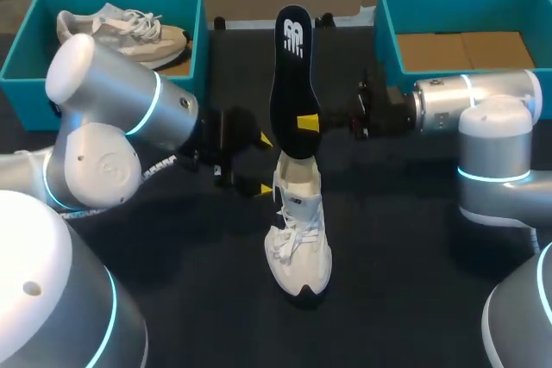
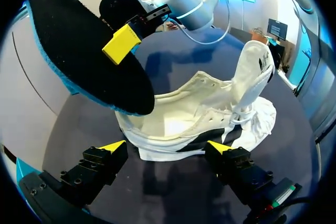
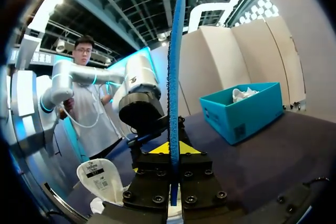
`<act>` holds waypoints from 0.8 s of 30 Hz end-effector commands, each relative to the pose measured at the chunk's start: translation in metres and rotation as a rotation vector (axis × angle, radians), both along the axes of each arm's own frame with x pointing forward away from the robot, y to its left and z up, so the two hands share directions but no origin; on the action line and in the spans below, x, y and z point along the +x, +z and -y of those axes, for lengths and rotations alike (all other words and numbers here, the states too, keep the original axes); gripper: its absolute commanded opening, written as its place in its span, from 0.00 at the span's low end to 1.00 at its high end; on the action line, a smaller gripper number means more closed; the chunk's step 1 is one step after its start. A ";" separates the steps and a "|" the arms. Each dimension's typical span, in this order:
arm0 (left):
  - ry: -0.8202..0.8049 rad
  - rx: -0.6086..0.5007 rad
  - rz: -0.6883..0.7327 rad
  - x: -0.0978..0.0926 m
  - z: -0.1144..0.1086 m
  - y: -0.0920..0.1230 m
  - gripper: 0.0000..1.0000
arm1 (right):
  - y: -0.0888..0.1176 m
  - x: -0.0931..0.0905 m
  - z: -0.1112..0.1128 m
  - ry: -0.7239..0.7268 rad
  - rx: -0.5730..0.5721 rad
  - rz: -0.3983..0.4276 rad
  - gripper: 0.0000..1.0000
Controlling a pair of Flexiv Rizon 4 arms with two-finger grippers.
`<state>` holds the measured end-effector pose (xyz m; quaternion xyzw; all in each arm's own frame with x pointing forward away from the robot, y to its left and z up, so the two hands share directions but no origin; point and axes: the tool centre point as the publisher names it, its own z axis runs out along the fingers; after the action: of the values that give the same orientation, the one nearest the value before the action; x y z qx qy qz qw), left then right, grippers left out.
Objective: Take the shoe out of the shoebox, open the shoe tongue, remove and reinsert the insole, then place the shoe into the shoebox
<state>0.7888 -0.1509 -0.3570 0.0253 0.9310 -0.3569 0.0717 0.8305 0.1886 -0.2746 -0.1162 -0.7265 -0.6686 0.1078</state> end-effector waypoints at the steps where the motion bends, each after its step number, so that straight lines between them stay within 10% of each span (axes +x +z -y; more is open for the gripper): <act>1: 0.011 -0.007 0.006 -0.002 0.001 -0.002 1.00 | 0.000 0.000 -0.001 0.000 -0.003 -0.001 0.00; 24: 0.045 -0.053 0.018 0.000 -0.007 0.009 1.00 | -0.027 -0.018 -0.011 0.013 -0.022 -0.079 0.00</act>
<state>0.7899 -0.1443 -0.3465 0.0075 0.9210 -0.3800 0.0861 0.8141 0.1967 -0.2992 -0.1378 -0.7291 -0.6557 0.1398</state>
